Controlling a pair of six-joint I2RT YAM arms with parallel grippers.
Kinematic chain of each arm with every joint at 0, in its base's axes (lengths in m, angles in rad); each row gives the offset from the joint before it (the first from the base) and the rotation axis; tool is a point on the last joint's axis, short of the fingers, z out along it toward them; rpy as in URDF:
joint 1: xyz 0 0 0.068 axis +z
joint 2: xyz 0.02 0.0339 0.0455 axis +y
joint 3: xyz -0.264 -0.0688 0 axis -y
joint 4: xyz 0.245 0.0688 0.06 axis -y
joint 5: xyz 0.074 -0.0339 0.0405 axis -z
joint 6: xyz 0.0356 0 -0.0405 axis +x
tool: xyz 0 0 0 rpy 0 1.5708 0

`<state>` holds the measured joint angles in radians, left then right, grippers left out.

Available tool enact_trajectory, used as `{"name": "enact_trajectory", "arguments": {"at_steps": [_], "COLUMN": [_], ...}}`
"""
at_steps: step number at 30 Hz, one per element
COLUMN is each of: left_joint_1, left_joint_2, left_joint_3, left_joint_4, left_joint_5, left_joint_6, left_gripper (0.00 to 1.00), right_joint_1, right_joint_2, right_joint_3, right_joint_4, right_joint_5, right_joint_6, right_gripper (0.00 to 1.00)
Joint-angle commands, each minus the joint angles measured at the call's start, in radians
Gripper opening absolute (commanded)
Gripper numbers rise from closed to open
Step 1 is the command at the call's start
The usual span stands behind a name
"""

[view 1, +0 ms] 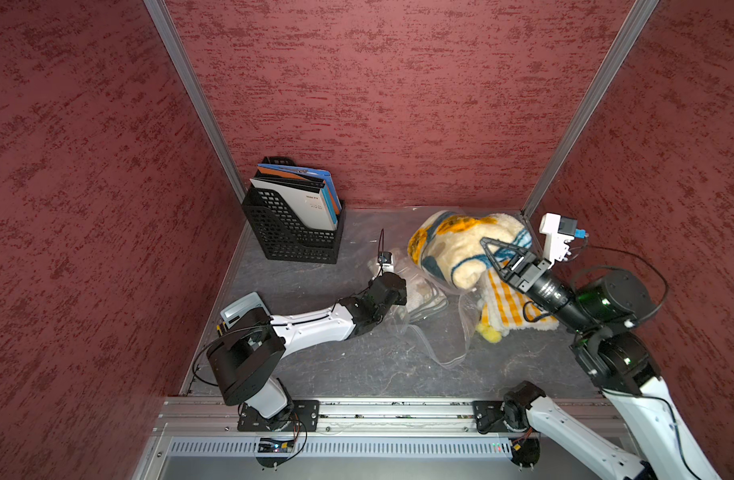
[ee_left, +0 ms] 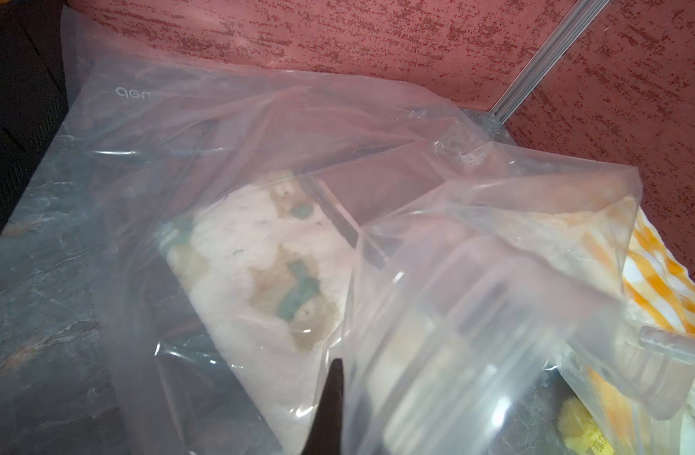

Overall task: Take the blanket out of the vacuum bag
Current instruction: Place the blanket at the center of the board.

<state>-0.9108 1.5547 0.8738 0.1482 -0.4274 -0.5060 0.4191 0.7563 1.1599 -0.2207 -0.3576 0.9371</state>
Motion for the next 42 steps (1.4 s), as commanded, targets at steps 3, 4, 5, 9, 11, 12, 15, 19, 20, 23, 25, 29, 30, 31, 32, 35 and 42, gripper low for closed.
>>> {"name": "enact_trajectory", "arguments": {"at_steps": [3, 4, 5, 9, 11, 12, 15, 19, 20, 23, 25, 29, 30, 31, 32, 35, 42], "left_joint_1": [0.006, 0.005, 0.006, 0.006, 0.01, 0.012, 0.018, 0.038, 0.043, 0.056, 0.061, 0.073, 0.075, 0.078, 0.079, 0.084, 0.1], "left_joint_2": [-0.101, -0.117, -0.136, -0.172, -0.178, -0.179, -0.189, -0.21, -0.215, -0.223, -0.225, -0.222, -0.219, -0.214, -0.208, -0.194, -0.194], "left_joint_3": [-0.097, -0.111, -0.125, -0.16, -0.165, -0.165, -0.164, -0.168, -0.169, -0.167, -0.158, -0.151, -0.147, -0.144, -0.139, -0.127, -0.123], "left_joint_4": [-0.028, -0.031, -0.032, -0.034, -0.035, -0.033, -0.033, -0.032, -0.032, -0.027, -0.028, -0.023, -0.021, -0.016, -0.013, -0.01, 0.005], "left_joint_5": [-0.031, -0.03, -0.028, -0.029, -0.024, -0.023, -0.024, -0.004, 0.003, 0.028, 0.038, 0.059, 0.064, 0.068, 0.073, 0.085, 0.112], "left_joint_6": [-0.025, -0.025, -0.025, -0.025, -0.023, -0.021, -0.016, -0.004, -0.003, 0.004, 0.014, 0.017, 0.015, 0.015, 0.015, 0.017, 0.024], "left_gripper": [0.0, 0.0, 0.0, 0.0, 0.0, 0.0, 0.0, 0.0, 0.0, 0.0, 0.0, 0.0, 0.0, 0.0, 0.0, 0.0, 0.0], "right_joint_1": [-0.339, -0.4, -0.463, -0.614, -0.661, -0.683, -0.771, -0.94, -0.984, -1.04, -1.047, -1.066, -1.068, -1.069, -1.071, -1.073, -1.073], "right_joint_2": [0.137, 0.161, 0.189, 0.296, 0.334, 0.343, 0.338, 0.292, 0.283, 0.302, 0.335, 0.402, 0.411, 0.419, 0.422, 0.414, 0.495], "right_joint_3": [-0.015, -0.029, -0.045, -0.046, -0.03, -0.02, -0.012, -0.052, -0.072, -0.113, -0.112, -0.074, -0.06, -0.041, -0.034, -0.028, -0.033], "right_joint_4": [0.212, 0.261, 0.332, 0.499, 0.525, 0.511, 0.483, 0.474, 0.485, 0.531, 0.566, 0.592, 0.574, 0.543, 0.533, 0.473, 0.617], "right_joint_5": [-0.248, -0.28, -0.312, -0.392, -0.422, -0.431, -0.485, -0.588, -0.606, -0.619, -0.635, -0.664, -0.667, -0.672, -0.675, -0.661, -0.696], "right_joint_6": [0.127, 0.169, 0.208, 0.306, 0.312, 0.29, 0.236, 0.208, 0.22, 0.218, 0.215, 0.184, 0.158, 0.128, 0.108, 0.02, 0.11], "right_gripper": [0.0, 0.0, 0.0, 0.0, 0.0, 0.0, 0.0, 0.0, 0.0, 0.0, 0.0, 0.0, 0.0, 0.0, 0.0, 0.0, 0.0]}}
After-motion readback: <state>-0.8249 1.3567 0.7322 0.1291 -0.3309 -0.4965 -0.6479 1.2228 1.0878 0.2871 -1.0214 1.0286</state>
